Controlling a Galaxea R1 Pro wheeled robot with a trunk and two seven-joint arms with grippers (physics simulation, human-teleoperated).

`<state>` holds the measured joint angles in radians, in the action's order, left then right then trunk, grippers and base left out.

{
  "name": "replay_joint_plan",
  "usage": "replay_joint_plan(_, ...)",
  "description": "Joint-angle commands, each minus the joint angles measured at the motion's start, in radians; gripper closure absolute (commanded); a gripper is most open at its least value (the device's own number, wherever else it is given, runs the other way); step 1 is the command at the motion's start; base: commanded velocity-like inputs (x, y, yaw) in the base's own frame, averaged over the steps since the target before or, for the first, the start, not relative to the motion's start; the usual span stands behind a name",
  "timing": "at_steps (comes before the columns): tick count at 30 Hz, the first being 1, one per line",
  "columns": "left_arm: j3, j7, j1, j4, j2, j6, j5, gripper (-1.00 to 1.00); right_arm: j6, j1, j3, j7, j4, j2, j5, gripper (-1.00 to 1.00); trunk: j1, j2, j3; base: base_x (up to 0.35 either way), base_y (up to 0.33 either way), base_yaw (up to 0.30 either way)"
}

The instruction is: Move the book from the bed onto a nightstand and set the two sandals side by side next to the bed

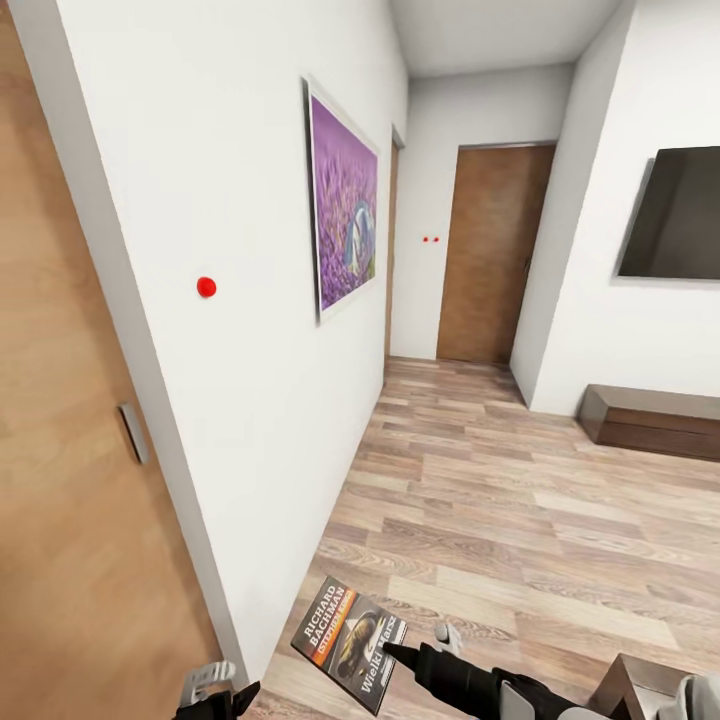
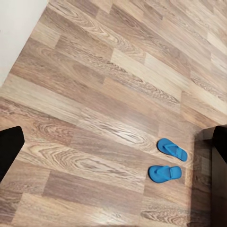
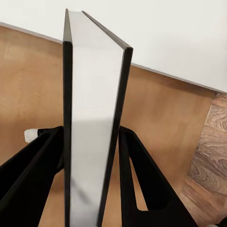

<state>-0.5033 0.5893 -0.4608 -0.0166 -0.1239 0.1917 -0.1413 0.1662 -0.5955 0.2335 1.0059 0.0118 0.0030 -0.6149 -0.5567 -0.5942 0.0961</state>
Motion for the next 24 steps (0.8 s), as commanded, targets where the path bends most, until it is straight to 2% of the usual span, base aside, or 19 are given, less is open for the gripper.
replay_joint_plan(1, -0.007, 0.001, -0.001, 0.001, 0.000, 0.006, -0.011, -1.00, 0.009, -0.001, 0.004, 0.003, 0.001, 0.000, -0.011, 1.00, -0.001, -0.002, 0.002, 0.103, 0.076, 0.000)
replay_joint_plan(15, -0.006, 0.001, -0.001, 0.001, 0.001, 0.006, -0.011, -1.00, 0.009, -0.001, 0.003, 0.002, 0.001, 0.000, -0.011, 1.00, -0.001, -0.002, 0.002, 0.262, 0.095, 0.000)
replay_joint_plan(19, -0.006, 0.001, -0.001, 0.001, 0.001, 0.006, -0.011, -1.00, 0.009, -0.001, 0.004, 0.003, 0.001, 0.000, -0.011, 1.00, -0.001, -0.002, 0.002, 0.068, 0.007, -0.010)
replay_joint_plan(24, -0.006, 0.001, -0.001, 0.001, 0.001, 0.006, -0.011, -1.00, 0.009, -0.001, 0.004, 0.003, 0.001, 0.000, -0.011, 1.00, -0.001, -0.002, 0.002, 0.008, 0.001, -0.166)
